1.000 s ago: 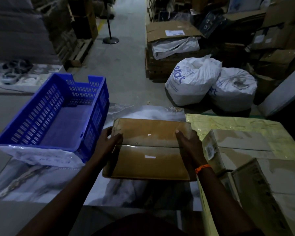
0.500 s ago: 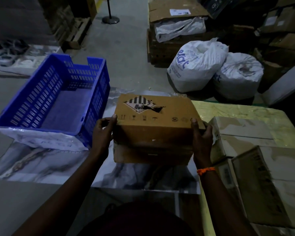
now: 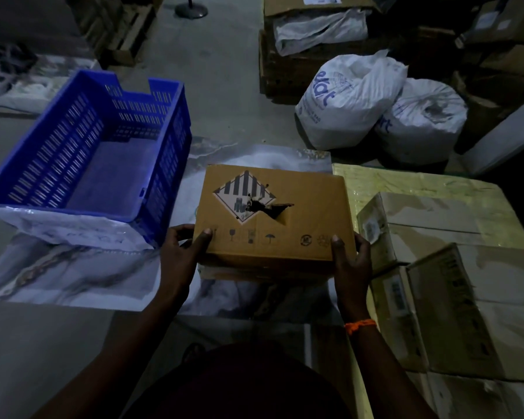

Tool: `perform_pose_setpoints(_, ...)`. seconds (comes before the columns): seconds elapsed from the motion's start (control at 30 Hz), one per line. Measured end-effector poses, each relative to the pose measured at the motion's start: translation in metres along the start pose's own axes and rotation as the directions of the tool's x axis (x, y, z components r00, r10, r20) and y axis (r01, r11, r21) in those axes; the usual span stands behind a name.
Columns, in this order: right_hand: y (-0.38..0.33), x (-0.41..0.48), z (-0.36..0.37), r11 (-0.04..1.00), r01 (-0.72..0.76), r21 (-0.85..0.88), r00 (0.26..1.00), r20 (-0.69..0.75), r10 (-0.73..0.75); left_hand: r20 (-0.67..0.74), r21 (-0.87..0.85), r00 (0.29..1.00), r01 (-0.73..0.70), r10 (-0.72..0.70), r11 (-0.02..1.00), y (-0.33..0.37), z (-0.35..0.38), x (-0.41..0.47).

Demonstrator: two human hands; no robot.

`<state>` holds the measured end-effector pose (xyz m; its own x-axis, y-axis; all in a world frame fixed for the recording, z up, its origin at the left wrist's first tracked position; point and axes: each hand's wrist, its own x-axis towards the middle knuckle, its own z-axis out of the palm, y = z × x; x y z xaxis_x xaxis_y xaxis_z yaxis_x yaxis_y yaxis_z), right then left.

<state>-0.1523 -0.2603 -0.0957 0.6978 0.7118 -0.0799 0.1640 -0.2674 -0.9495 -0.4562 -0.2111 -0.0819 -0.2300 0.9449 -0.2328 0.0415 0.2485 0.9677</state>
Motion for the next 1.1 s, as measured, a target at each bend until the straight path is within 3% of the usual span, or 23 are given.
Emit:
perform_pose_setpoints(0.23,-0.006,0.005,0.0,0.997,0.032,-0.071,0.999,-0.005,-0.032,0.003,0.04,0.999,-0.044,0.044,0.998,-0.001,0.001,0.0)
perform_pose_setpoints(0.33,-0.011,0.015,0.0,0.973,0.114,-0.199,0.994,0.025,-0.111,0.084,0.214,0.978,-0.207,0.193,0.955,0.0,-0.002,0.005)
perform_pose_setpoints(0.43,-0.019,0.027,0.006,0.84,0.317,-0.439,0.948,0.116,-0.297,0.247,0.441,0.898,-0.439,0.365,0.783,0.01,0.001,0.017)
perform_pose_setpoints(0.53,-0.03,0.038,0.021,0.619,0.533,-0.576,0.844,0.308,-0.439,0.395,0.585,0.841,-0.54,0.369,0.605,0.025,0.013,0.033)
perform_pose_setpoints(0.67,-0.051,0.046,0.053,0.463,0.7,-0.543,0.703,0.638,-0.315,0.579,0.679,0.783,-0.617,0.228,0.398,0.04,0.039,0.054)
perform_pose_setpoints(0.73,-0.056,0.051,0.065,0.405,0.744,-0.532,0.657,0.696,-0.292,0.621,0.69,0.755,-0.654,0.209,0.31,0.043,0.049,0.063)
perform_pose_setpoints(0.83,-0.058,0.056,0.073,0.362,0.755,-0.546,0.644,0.721,-0.256,0.666,0.682,0.715,-0.7,0.214,0.215,0.044,0.058,0.071)
perform_pose_setpoints(1.1,-0.055,0.052,0.074,0.387,0.749,-0.537,0.652,0.7,-0.292,0.665,0.674,0.707,-0.707,0.239,0.216,0.039,0.06,0.077)
